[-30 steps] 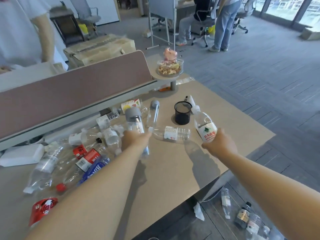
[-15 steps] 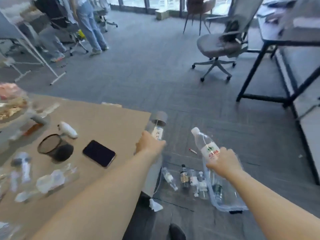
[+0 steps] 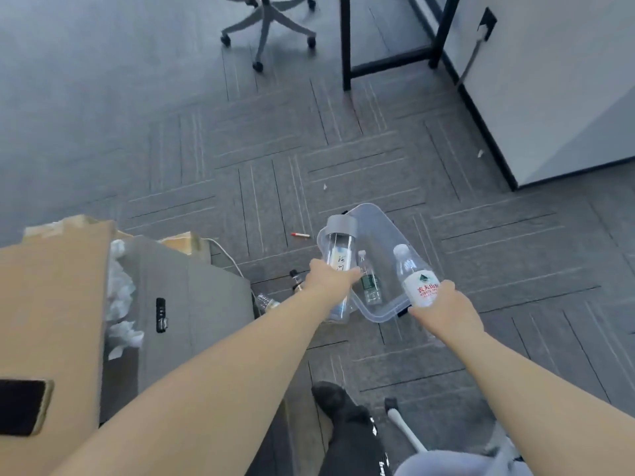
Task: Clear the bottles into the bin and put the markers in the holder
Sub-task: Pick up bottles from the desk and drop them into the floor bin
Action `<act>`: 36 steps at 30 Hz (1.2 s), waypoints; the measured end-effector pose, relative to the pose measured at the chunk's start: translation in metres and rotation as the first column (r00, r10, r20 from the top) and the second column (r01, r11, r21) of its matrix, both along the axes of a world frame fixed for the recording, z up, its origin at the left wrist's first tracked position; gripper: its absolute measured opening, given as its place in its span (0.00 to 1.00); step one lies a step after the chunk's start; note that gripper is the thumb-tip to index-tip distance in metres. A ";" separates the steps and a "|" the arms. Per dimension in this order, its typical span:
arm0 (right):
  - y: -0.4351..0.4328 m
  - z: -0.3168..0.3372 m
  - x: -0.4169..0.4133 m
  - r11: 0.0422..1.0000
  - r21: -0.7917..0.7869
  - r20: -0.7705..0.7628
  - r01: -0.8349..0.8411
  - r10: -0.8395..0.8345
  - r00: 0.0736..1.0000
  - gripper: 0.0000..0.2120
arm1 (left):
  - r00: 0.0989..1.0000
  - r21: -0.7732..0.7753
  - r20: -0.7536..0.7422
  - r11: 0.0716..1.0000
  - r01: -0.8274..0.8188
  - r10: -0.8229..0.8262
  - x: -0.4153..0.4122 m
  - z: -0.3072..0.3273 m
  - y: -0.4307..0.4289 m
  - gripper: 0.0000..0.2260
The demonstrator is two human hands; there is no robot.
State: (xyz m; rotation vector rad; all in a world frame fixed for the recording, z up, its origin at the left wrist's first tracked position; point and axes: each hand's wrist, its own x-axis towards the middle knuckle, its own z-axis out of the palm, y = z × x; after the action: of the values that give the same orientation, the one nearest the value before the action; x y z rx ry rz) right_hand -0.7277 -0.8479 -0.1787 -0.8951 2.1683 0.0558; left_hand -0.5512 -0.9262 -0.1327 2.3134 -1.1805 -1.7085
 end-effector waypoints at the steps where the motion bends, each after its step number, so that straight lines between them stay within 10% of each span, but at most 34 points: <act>1: -0.008 -0.004 -0.001 1.000 -0.010 0.002 0.002 -0.002 1.000 0.29 | 1.000 0.008 0.008 1.000 -0.008 0.008 0.001 -0.006 -0.001 0.36; 6: -0.036 -0.013 -0.009 0.982 -0.173 -0.126 -0.082 0.060 0.990 0.33 | 0.994 0.060 0.105 0.998 -0.021 0.014 0.010 -0.033 -0.003 0.31; 19: -0.023 -0.010 -0.019 0.991 -0.136 0.108 0.001 0.014 0.994 0.22 | 0.996 -0.119 0.075 0.992 0.047 -0.038 -0.010 -0.030 -0.034 0.38; 36: -0.124 0.128 0.262 0.740 -0.367 0.116 -0.564 0.638 0.761 0.22 | 0.862 -0.420 0.291 0.865 -0.275 0.415 0.287 0.104 0.020 0.28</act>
State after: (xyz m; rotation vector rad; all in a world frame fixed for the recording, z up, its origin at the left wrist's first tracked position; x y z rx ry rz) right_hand -0.4657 -0.9720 -0.0507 -1.6867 1.6010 -0.0743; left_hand -0.2641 -0.9066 -0.0286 2.4698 -0.9286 -0.8640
